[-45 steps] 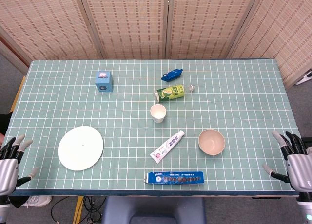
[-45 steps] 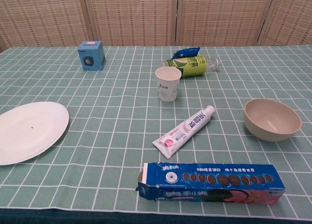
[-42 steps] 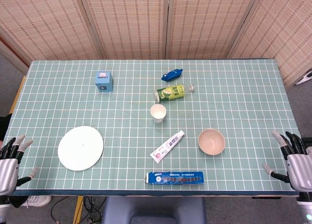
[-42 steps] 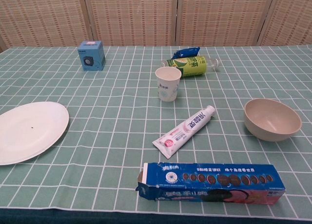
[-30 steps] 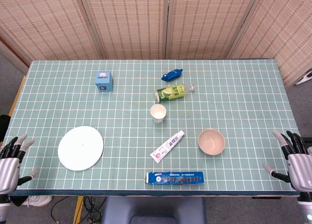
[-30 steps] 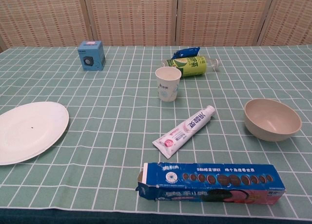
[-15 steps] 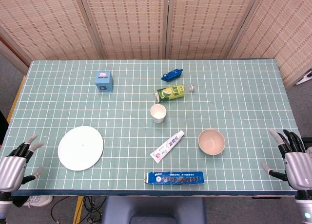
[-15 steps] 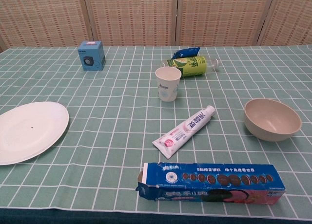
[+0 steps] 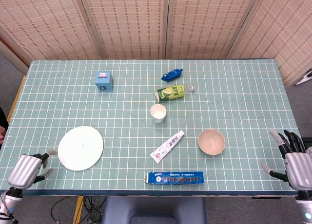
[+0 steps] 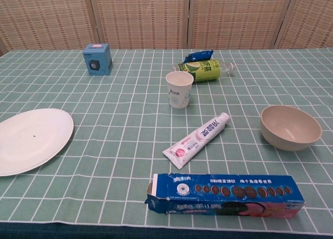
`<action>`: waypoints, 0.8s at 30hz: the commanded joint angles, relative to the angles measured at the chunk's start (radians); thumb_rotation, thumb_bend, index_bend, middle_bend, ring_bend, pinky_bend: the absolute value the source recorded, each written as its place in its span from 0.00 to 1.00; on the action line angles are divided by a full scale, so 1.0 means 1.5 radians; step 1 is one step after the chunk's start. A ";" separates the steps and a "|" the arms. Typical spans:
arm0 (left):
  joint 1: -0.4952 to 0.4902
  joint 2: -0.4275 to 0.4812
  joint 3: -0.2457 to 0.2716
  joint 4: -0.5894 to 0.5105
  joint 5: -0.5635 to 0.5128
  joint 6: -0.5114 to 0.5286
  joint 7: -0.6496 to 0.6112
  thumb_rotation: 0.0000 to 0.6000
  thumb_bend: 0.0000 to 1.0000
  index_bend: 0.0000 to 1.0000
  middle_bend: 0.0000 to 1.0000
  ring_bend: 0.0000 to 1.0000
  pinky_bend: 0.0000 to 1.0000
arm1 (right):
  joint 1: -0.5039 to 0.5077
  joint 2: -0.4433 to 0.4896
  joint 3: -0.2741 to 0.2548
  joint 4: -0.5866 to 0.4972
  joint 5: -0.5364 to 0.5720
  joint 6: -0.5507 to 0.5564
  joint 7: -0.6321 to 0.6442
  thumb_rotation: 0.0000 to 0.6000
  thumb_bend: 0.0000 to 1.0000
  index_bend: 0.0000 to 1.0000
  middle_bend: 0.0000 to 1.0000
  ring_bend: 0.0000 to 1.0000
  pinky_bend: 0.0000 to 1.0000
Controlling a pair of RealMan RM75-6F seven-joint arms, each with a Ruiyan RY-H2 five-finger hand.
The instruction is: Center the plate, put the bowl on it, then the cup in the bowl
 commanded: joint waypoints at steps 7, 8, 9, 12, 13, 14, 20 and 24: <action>-0.024 -0.063 0.030 0.098 0.029 -0.024 -0.013 1.00 0.23 0.36 0.84 0.84 0.98 | 0.002 0.000 -0.001 -0.004 0.002 -0.006 -0.005 1.00 0.18 0.08 0.16 0.00 0.02; -0.025 -0.069 0.033 0.106 0.031 -0.025 -0.016 1.00 0.23 0.36 0.84 0.84 0.98 | 0.003 -0.001 0.000 -0.004 0.003 -0.007 -0.006 1.00 0.18 0.08 0.16 0.00 0.02; -0.026 -0.075 0.034 0.115 0.032 -0.024 -0.019 1.00 0.23 0.36 0.85 0.85 0.98 | 0.003 -0.001 -0.001 -0.004 0.003 -0.008 -0.006 1.00 0.18 0.08 0.16 0.00 0.02; -0.028 -0.102 0.036 0.150 0.034 -0.016 -0.032 1.00 0.23 0.37 0.87 0.86 0.99 | 0.005 -0.001 -0.001 -0.005 0.003 -0.010 -0.009 1.00 0.18 0.08 0.16 0.00 0.02; -0.029 -0.109 0.037 0.159 0.034 -0.016 -0.035 1.00 0.23 0.38 0.87 0.87 0.99 | 0.005 -0.001 0.000 -0.006 0.003 -0.011 -0.009 1.00 0.18 0.08 0.16 0.00 0.02; -0.030 -0.115 0.039 0.168 0.034 -0.017 -0.037 1.00 0.23 0.38 0.87 0.87 0.99 | 0.005 -0.001 0.000 -0.007 0.003 -0.011 -0.010 1.00 0.18 0.08 0.16 0.00 0.02; -0.037 -0.152 0.041 0.220 0.030 -0.022 -0.051 1.00 0.23 0.39 0.87 0.87 0.99 | 0.005 0.002 0.000 -0.010 0.005 -0.011 -0.014 1.00 0.18 0.08 0.16 0.00 0.02; -0.040 -0.172 0.043 0.249 0.023 -0.027 -0.061 1.00 0.23 0.39 0.87 0.87 0.99 | 0.003 0.003 -0.001 -0.012 0.007 -0.009 -0.015 1.00 0.18 0.08 0.16 0.00 0.02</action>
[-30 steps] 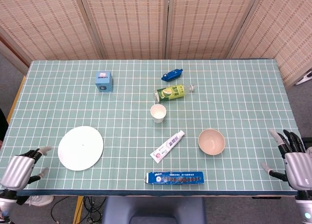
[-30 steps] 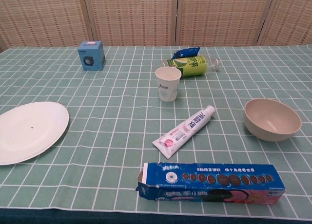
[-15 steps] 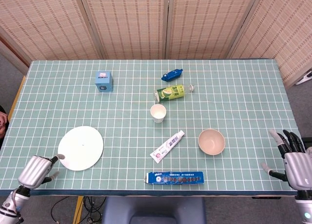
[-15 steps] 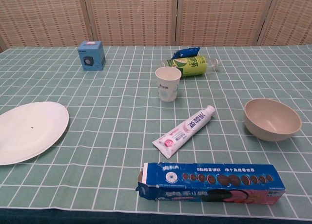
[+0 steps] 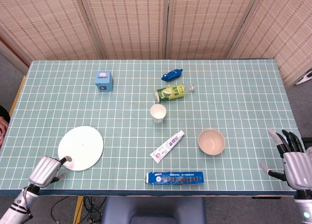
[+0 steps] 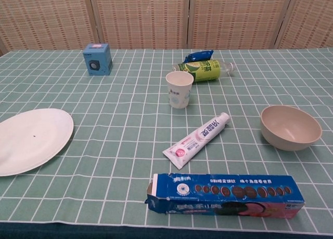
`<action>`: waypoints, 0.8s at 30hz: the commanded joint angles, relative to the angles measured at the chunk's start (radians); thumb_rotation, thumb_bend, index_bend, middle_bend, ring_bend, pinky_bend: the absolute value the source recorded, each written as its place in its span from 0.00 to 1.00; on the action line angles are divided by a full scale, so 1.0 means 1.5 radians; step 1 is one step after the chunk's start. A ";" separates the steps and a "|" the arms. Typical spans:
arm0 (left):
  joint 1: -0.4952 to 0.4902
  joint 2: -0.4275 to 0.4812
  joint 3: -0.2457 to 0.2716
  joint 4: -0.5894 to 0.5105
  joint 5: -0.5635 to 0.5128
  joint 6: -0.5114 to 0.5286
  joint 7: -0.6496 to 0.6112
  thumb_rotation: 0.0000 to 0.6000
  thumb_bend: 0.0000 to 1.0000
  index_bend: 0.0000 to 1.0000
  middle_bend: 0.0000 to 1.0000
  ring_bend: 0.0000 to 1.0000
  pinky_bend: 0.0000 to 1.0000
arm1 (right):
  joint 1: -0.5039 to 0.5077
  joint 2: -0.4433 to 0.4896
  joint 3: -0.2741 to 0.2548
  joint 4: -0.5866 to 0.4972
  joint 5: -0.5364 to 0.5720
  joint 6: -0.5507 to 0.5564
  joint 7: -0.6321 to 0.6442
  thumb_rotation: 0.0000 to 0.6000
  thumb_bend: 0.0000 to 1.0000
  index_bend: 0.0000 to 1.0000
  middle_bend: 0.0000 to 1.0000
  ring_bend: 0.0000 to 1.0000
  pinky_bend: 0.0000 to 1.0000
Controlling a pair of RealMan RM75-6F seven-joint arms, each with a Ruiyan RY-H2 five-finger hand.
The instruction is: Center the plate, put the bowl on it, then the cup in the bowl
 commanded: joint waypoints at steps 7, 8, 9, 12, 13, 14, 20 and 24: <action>-0.004 -0.043 0.004 0.059 -0.015 -0.007 -0.024 1.00 0.23 0.39 0.87 0.87 0.99 | -0.002 0.001 -0.001 -0.003 0.002 0.000 -0.003 1.00 0.18 0.08 0.16 0.00 0.02; -0.004 -0.045 0.004 0.062 -0.017 -0.007 -0.026 1.00 0.23 0.39 0.87 0.87 0.99 | -0.002 0.002 -0.001 -0.003 0.003 0.000 -0.003 1.00 0.18 0.08 0.16 0.00 0.02; -0.005 -0.048 0.004 0.066 -0.019 -0.008 -0.028 1.00 0.23 0.39 0.87 0.87 0.99 | -0.002 0.002 -0.001 -0.003 0.002 0.000 -0.003 1.00 0.18 0.08 0.16 0.00 0.02; -0.007 -0.053 0.004 0.073 -0.024 -0.011 -0.030 1.00 0.23 0.39 0.87 0.87 0.99 | -0.002 0.002 -0.001 -0.003 0.004 0.000 -0.003 1.00 0.18 0.08 0.16 0.00 0.02; -0.008 -0.054 0.003 0.074 -0.025 -0.012 -0.031 1.00 0.23 0.39 0.87 0.87 0.99 | -0.003 0.002 -0.001 -0.003 0.004 0.000 -0.003 1.00 0.18 0.08 0.16 0.00 0.02; -0.008 -0.055 0.003 0.075 -0.027 -0.012 -0.030 1.00 0.23 0.39 0.87 0.87 0.99 | -0.003 0.002 -0.001 -0.003 0.004 0.001 -0.003 1.00 0.18 0.08 0.16 0.00 0.02; -0.015 -0.061 0.001 0.075 -0.033 -0.015 -0.027 1.00 0.23 0.39 0.87 0.87 0.99 | -0.007 0.003 -0.002 -0.001 0.007 0.004 -0.001 1.00 0.18 0.08 0.16 0.00 0.02; -0.020 -0.064 0.002 0.076 -0.035 -0.022 -0.025 1.00 0.23 0.39 0.87 0.87 0.99 | -0.011 0.003 -0.003 0.002 0.009 0.008 0.002 1.00 0.18 0.08 0.16 0.00 0.02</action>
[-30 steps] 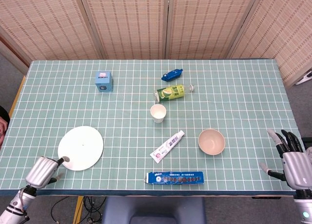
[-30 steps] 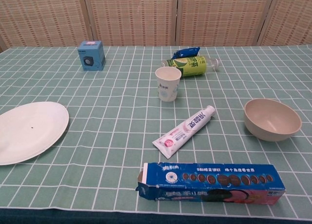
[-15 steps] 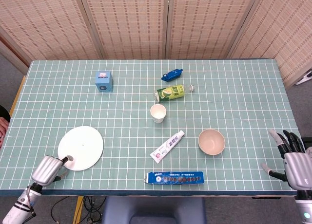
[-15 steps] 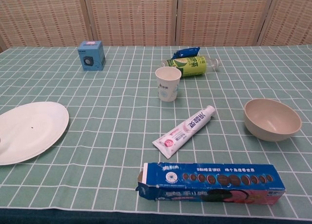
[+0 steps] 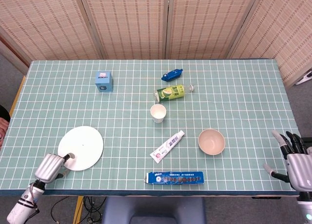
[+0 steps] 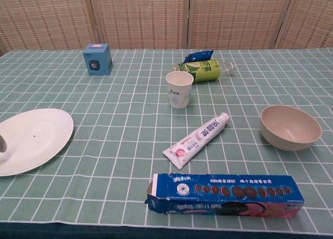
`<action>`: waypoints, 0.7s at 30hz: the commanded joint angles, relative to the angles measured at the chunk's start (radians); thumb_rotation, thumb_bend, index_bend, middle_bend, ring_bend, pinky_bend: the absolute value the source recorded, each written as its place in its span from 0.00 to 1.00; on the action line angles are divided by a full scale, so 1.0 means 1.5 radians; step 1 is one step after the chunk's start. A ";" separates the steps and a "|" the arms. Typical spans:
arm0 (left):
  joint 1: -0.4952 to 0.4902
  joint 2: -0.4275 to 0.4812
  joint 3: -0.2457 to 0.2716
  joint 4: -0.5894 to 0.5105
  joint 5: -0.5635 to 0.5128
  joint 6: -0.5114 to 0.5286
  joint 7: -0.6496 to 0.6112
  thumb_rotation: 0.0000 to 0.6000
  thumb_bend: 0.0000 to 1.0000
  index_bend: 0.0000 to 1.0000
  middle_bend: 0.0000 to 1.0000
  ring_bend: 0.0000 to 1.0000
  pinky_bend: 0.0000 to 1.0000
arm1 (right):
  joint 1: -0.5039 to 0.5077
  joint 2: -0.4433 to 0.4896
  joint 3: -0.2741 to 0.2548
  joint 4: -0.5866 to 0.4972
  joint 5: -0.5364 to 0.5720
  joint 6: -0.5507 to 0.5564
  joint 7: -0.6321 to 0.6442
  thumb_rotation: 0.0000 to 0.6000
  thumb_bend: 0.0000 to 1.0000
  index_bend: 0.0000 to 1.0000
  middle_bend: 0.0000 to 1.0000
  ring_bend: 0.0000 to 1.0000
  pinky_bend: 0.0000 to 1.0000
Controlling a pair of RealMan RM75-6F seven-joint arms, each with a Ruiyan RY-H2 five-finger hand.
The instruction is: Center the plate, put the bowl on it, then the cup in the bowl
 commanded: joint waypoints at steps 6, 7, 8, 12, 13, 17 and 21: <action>-0.005 -0.007 0.000 0.000 -0.005 -0.003 0.000 1.00 0.23 0.39 0.87 0.87 0.99 | -0.004 0.000 -0.001 0.004 0.002 0.002 0.005 1.00 0.18 0.08 0.16 0.00 0.02; -0.006 -0.008 -0.001 -0.001 -0.007 -0.003 -0.001 1.00 0.23 0.39 0.87 0.87 0.99 | -0.004 0.000 -0.001 0.005 0.002 0.002 0.005 1.00 0.18 0.08 0.16 0.00 0.02; -0.007 -0.008 -0.001 -0.002 -0.007 -0.003 -0.002 1.00 0.23 0.40 0.87 0.87 0.99 | -0.004 0.000 -0.001 0.005 0.003 0.002 0.006 1.00 0.18 0.08 0.16 0.00 0.02; -0.011 -0.013 -0.005 -0.004 -0.012 -0.002 -0.010 1.00 0.23 0.41 0.87 0.87 0.99 | -0.006 -0.001 -0.001 0.007 0.005 0.002 0.007 1.00 0.18 0.08 0.16 0.00 0.02; -0.012 -0.014 -0.007 -0.005 -0.013 -0.001 -0.013 1.00 0.23 0.42 0.87 0.87 0.99 | -0.006 -0.001 -0.001 0.008 0.005 0.002 0.008 1.00 0.18 0.08 0.16 0.00 0.02; -0.016 -0.019 -0.012 -0.008 -0.018 0.001 -0.028 1.00 0.23 0.44 0.87 0.87 1.00 | -0.006 -0.001 0.000 0.009 0.008 0.001 0.009 1.00 0.18 0.08 0.16 0.00 0.02; -0.020 -0.027 -0.016 -0.006 -0.023 0.001 -0.035 1.00 0.23 0.48 0.88 0.87 1.00 | -0.006 -0.001 0.001 0.010 0.009 0.000 0.011 1.00 0.18 0.08 0.16 0.00 0.02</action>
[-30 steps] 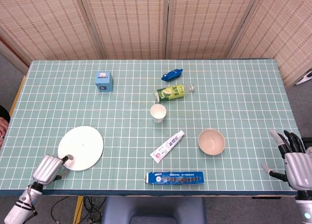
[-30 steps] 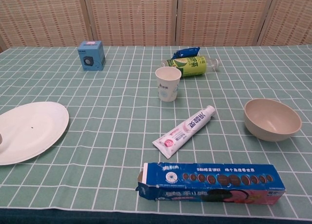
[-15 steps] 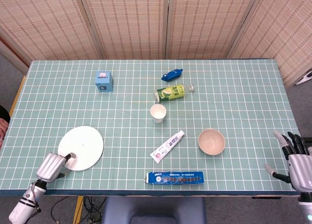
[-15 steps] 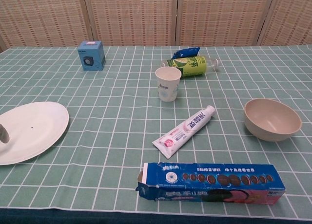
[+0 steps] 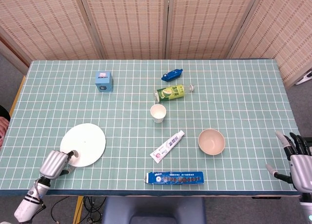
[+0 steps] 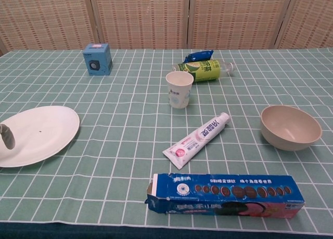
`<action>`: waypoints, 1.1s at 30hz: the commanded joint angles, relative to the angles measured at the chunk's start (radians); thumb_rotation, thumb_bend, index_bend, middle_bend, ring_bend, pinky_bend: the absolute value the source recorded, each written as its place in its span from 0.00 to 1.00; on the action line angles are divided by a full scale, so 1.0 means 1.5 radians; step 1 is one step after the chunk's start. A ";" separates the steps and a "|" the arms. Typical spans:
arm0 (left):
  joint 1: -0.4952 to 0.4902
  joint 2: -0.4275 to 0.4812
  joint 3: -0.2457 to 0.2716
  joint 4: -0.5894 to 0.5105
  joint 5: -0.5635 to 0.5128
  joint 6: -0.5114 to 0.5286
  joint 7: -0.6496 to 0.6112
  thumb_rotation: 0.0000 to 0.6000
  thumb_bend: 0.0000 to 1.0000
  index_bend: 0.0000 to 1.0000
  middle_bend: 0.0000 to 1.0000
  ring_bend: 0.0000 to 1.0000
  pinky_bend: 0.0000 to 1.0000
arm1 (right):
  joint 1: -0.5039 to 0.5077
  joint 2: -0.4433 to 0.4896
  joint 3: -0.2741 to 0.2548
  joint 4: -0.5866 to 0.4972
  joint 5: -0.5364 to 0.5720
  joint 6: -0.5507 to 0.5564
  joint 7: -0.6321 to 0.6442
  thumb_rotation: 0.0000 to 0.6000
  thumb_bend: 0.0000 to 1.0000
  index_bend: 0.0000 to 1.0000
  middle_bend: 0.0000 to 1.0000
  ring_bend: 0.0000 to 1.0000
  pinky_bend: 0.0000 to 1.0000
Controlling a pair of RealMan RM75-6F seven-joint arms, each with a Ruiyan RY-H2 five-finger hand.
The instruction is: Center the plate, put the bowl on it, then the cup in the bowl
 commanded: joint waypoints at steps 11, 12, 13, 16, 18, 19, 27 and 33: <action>-0.008 -0.018 -0.016 0.009 -0.018 0.005 -0.020 1.00 0.34 0.56 0.89 0.88 1.00 | 0.001 0.001 0.002 0.001 0.003 -0.004 0.001 1.00 0.18 0.08 0.16 0.00 0.02; -0.008 -0.020 -0.018 0.009 -0.020 0.006 -0.024 1.00 0.35 0.56 0.89 0.88 1.00 | 0.002 0.001 0.002 0.000 0.003 -0.004 0.001 1.00 0.18 0.08 0.16 0.00 0.02; -0.008 -0.021 -0.019 0.010 -0.021 0.007 -0.025 1.00 0.35 0.57 0.89 0.88 1.00 | 0.002 0.001 0.003 0.000 0.003 -0.005 0.001 1.00 0.18 0.08 0.16 0.00 0.02; -0.008 -0.023 -0.021 0.012 -0.024 0.010 -0.033 1.00 0.35 0.61 0.89 0.88 1.00 | 0.003 0.001 0.004 -0.001 0.002 -0.005 0.001 1.00 0.18 0.08 0.16 0.00 0.02; -0.008 -0.025 -0.023 0.013 -0.027 0.012 -0.042 1.00 0.36 0.63 0.90 0.88 1.00 | 0.002 0.002 0.004 -0.002 0.003 -0.004 0.000 1.00 0.18 0.08 0.16 0.00 0.02; -0.008 -0.026 -0.023 0.014 -0.027 0.013 -0.045 1.00 0.37 0.63 0.90 0.89 1.00 | 0.002 0.002 0.004 -0.002 0.003 -0.004 0.000 1.00 0.18 0.08 0.16 0.00 0.02; -0.020 -0.023 -0.033 0.007 -0.015 0.053 -0.076 1.00 0.40 0.66 0.90 0.89 1.00 | -0.001 0.005 0.006 -0.006 0.002 0.003 -0.002 1.00 0.18 0.08 0.16 0.00 0.02; -0.043 -0.008 -0.035 -0.022 0.011 0.083 -0.070 1.00 0.40 0.66 0.90 0.89 1.00 | -0.002 0.007 0.006 -0.009 0.000 0.006 -0.002 1.00 0.18 0.08 0.16 0.00 0.02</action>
